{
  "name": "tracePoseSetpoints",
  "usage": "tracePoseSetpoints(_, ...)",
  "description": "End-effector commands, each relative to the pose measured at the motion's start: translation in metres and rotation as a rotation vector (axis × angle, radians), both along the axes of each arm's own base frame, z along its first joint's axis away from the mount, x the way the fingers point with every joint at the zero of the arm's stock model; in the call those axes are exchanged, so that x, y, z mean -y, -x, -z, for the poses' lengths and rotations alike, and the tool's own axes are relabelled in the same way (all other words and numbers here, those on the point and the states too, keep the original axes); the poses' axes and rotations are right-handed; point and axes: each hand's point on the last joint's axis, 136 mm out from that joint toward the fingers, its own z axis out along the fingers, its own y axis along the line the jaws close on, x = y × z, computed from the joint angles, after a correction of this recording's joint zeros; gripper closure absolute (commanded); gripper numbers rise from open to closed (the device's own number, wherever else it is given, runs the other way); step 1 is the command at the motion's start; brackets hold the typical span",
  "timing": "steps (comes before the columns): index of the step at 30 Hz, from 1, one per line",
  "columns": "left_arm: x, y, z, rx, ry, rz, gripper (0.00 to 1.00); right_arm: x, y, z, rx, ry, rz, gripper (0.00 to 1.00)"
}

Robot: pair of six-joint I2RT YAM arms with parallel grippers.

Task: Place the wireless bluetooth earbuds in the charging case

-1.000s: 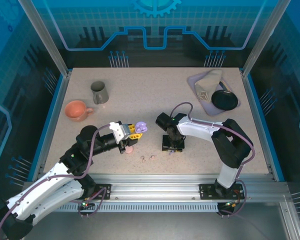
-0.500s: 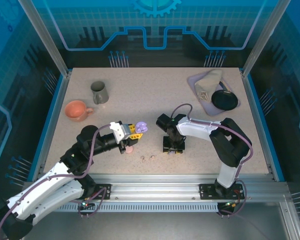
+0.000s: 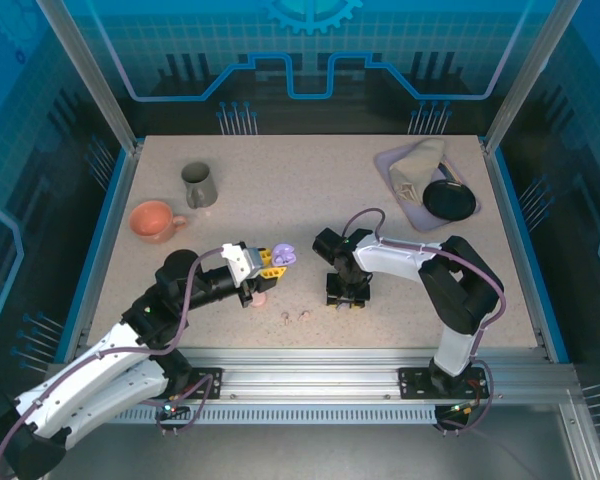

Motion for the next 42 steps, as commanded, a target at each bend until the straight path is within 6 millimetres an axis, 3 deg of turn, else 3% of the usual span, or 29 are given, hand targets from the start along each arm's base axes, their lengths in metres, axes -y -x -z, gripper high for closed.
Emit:
tracePoseSetpoints(1,0.0011,0.0012,-0.0007,0.010,0.003,0.005,0.98,-0.0109,-0.0062,0.0013,0.005,-0.024,-0.021,0.57)
tracePoseSetpoints(10,0.0014,0.0011,-0.0008,0.009,0.002,0.006,0.99,-0.0136,-0.0098,-0.0041,0.027,-0.020,-0.039,0.60)
tracePoseSetpoints(22,0.0011,0.0011,-0.0008,0.011,0.000,0.006,0.99,-0.0120,-0.0041,0.0033,-0.019,0.004,-0.056,0.62)
tracePoseSetpoints(42,0.0003,0.0011,-0.0004,0.007,-0.002,0.001,0.99,-0.0141,-0.0014,0.0047,-0.036,-0.001,-0.076,0.75)
